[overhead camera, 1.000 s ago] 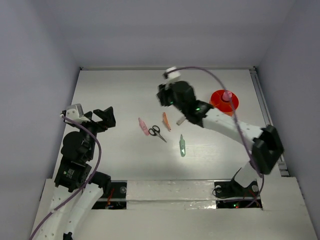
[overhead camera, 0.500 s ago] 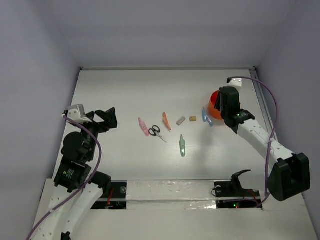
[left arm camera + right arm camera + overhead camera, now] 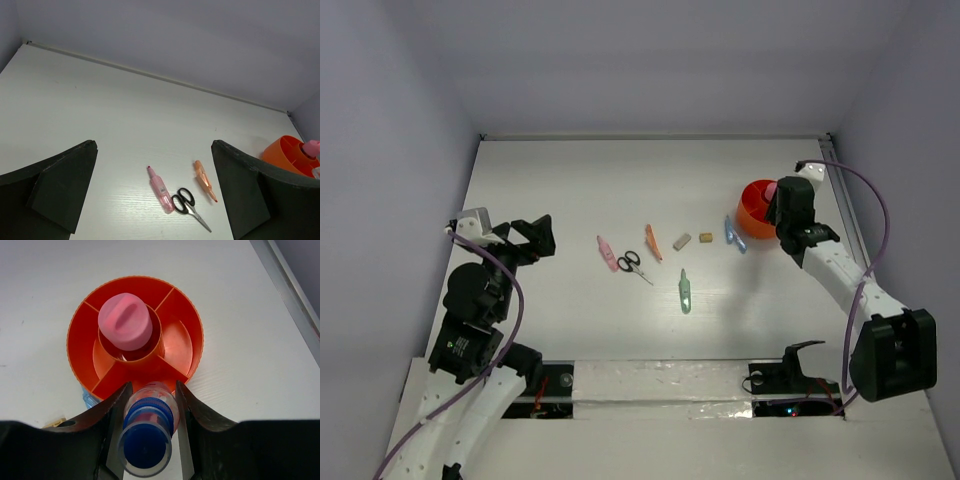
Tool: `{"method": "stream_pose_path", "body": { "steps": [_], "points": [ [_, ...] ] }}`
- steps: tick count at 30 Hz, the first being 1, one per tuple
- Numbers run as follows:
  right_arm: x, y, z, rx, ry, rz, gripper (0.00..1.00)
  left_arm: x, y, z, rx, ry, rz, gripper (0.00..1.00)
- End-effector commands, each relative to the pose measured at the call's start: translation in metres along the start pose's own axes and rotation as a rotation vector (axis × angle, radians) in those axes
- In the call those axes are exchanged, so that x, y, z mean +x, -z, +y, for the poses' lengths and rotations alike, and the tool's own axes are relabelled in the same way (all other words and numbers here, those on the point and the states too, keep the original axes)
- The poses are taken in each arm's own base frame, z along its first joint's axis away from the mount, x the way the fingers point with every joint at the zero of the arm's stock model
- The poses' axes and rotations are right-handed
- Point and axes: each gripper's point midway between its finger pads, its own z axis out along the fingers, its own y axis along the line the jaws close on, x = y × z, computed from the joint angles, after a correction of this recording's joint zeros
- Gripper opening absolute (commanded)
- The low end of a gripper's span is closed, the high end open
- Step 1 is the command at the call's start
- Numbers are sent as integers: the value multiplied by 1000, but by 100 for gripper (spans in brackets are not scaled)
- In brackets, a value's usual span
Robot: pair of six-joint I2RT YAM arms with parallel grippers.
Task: Sort the stationery into containers
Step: Place the stationery in the storage box, then place the scissors at the center of the board.
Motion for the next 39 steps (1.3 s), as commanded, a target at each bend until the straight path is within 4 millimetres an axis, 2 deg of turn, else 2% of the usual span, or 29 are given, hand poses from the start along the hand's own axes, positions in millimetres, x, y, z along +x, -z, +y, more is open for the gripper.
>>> {"method": "stream_pose_path", "body": {
  "steps": [1, 6, 8, 13, 15, 16, 19, 20, 22, 25, 27, 30, 31, 32, 33, 34, 36, 37, 39],
  "points": [
    [-27, -7, 1, -9, -81, -98, 11, -7, -3, -8, 30, 11, -24, 99],
    [-14, -26, -9, 38, -82, -67, 9, -7, -3, -8, 33, 10, -24, 99],
    [-7, -29, -7, 34, -82, -50, 10, -6, -3, -9, 35, 9, -20, 99],
    [-12, -35, -18, 63, -107, -66, 15, -4, -4, -11, 45, 6, -12, 99],
    [-13, -35, -21, 65, -115, -65, 28, -5, -4, -12, 45, 8, -13, 99],
    [-13, -35, -19, 55, -117, -63, 43, -5, -4, -12, 46, 7, -15, 99],
    [-16, -34, -11, 16, -119, -59, 58, -5, -4, -12, 47, 7, -14, 99],
    [-18, -32, -9, 0, -120, -59, 66, -5, -4, -12, 47, 7, -14, 99],
    [-24, -30, 1, -53, -122, -62, 77, -4, -4, -12, 49, 7, -14, 99],
    [-23, -22, 12, -126, -93, -21, 86, -5, -4, -12, 47, 7, -14, 99],
    [-33, -14, 21, -178, -100, -26, 89, -5, -4, -12, 49, 6, -15, 99],
    [-45, 8, 47, -277, -75, -48, 90, -4, -4, -12, 48, 5, -12, 99],
    [-44, 19, 65, -327, -50, -48, 90, -3, -5, -12, 47, 4, -9, 99],
    [-43, 26, 74, -347, -32, -45, 90, -4, -5, -12, 48, 5, -11, 99],
    [-50, 36, 87, -378, -15, -65, 88, -3, -5, -12, 49, 4, -9, 99],
    [-43, 48, 111, -439, 31, -58, 84, -4, -5, -13, 50, 5, -10, 99],
    [-42, 61, 141, -532, 60, -43, 80, -3, -5, -13, 53, 5, -9, 99],
    [-18, 63, 167, -608, 110, 29, 68, -3, -5, -13, 53, 4, -7, 99],
    [-1, 64, 191, -657, 169, 71, 59, -4, -4, -13, 56, 6, -11, 99]
  ]
}}
